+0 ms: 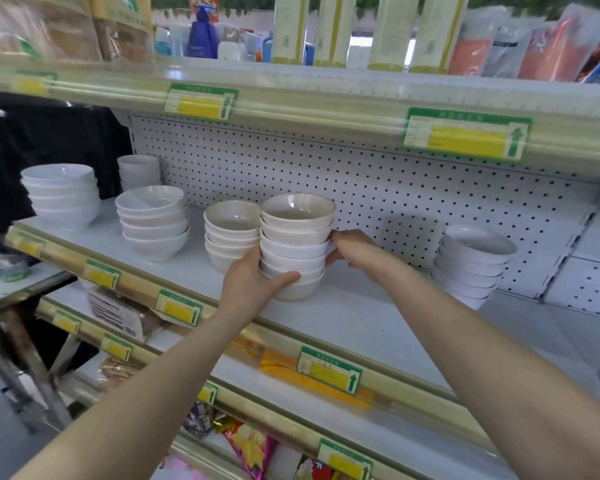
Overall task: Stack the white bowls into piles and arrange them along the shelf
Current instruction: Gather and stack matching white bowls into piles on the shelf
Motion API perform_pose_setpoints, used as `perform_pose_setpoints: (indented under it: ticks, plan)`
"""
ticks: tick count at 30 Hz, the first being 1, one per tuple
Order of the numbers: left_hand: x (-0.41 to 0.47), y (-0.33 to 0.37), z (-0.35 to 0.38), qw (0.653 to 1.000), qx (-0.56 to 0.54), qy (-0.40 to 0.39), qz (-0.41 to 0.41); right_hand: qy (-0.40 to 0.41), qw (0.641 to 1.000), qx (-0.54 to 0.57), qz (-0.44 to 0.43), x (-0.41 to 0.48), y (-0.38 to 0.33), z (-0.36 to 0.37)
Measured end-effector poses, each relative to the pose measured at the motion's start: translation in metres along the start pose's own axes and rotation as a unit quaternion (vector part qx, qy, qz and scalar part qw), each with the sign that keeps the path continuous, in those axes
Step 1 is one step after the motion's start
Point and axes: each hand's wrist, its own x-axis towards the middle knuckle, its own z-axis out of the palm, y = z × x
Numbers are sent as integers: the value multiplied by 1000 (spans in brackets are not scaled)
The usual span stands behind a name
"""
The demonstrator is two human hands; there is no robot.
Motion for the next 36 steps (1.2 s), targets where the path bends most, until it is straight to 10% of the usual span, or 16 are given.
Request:
perform_pose_setpoints:
  ticks: [36]
  plan:
    - [31,33,-28,996,-23,79,39,125,986,-60,-89,4,-43,-20]
